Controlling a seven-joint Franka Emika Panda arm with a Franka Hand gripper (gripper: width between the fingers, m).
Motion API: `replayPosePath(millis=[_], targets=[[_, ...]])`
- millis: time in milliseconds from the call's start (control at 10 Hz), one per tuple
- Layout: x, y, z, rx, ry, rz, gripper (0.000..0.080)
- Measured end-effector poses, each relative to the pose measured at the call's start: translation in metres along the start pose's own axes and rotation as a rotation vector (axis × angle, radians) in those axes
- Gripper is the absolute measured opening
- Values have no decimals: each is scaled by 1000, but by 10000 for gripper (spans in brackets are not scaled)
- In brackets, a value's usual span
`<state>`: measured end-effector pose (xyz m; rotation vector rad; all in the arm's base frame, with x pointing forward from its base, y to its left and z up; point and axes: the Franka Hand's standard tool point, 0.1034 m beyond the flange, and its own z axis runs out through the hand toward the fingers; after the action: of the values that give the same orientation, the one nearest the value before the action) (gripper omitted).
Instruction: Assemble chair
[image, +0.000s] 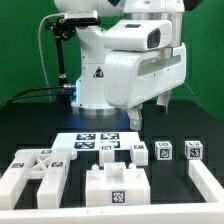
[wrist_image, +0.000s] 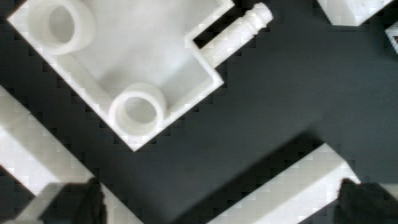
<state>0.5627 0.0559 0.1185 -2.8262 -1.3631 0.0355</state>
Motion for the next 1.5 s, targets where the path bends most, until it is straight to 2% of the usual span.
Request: replayPosePath(millis=[800,1000,1100,1300,1400,1500], targets=[[-2,2,1,0,-1,23,650],[-17,20,3,-8,-9,137,650],[-21,24,4,-5,-6,222,650],[-44,49,16,4,35,507,650],[-54,58,21,-5,37,533,650],[-50,55,21,1,39,630,650]])
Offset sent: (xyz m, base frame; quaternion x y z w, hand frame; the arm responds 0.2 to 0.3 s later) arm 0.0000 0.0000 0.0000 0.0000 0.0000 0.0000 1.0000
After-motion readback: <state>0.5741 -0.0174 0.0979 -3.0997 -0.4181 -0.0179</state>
